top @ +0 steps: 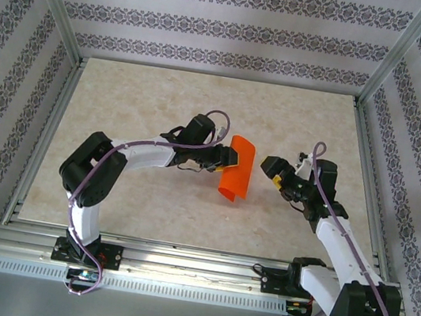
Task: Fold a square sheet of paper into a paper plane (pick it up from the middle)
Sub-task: First fold the square sheet of paper in half at the center of the table.
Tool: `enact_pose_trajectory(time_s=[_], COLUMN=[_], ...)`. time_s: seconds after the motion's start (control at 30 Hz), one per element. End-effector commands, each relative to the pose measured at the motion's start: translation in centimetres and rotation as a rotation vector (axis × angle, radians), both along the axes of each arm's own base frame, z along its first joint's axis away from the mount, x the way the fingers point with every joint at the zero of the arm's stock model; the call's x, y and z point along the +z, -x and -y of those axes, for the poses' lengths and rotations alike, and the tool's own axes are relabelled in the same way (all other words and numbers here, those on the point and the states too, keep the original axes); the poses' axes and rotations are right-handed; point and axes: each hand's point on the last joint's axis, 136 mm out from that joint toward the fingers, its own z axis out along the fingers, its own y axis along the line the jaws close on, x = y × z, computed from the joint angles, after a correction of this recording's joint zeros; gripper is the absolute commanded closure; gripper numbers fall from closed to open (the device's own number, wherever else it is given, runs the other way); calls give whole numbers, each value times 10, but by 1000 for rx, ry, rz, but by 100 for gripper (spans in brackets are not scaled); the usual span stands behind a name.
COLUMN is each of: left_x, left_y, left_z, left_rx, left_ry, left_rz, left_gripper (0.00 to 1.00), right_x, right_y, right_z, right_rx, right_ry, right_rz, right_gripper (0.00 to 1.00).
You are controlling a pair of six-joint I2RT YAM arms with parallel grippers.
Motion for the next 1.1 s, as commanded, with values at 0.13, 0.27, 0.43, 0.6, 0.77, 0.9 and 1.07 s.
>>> enact_pose_trajectory(time_s=[0.13, 0.27, 0.43, 0.6, 0.77, 0.9, 1.07], left_x=[-49, -62, -76, -85, -78, -72, -69], left_y=[2, 4, 7, 12, 11, 9, 9], left_z=[-28, -35, -50, -60, -67, -71, -80], left_rx=[34, 51, 67, 58, 55, 30, 29], left_ry=[-178, -215, -306, -366, -404, -458, -504], left_rz=[-29, -44, -44, -55, -22, 2, 15], left_gripper=[52, 51, 50, 46, 39, 35, 33], right_x=[8, -3, -14, -28, -32, -34, -35], right_y=[2, 2, 1, 1, 1, 1, 0], right_z=[-32, -41, -53, -58, -63, -64, -67], right_rx=[142, 151, 183, 192, 197, 193, 198], right_ry=[-34, -7, 14, 37, 47, 51, 52], right_rz=[18, -10, -40, -86, -102, -110, -112], right_gripper=[9, 17, 25, 30, 30, 30, 31])
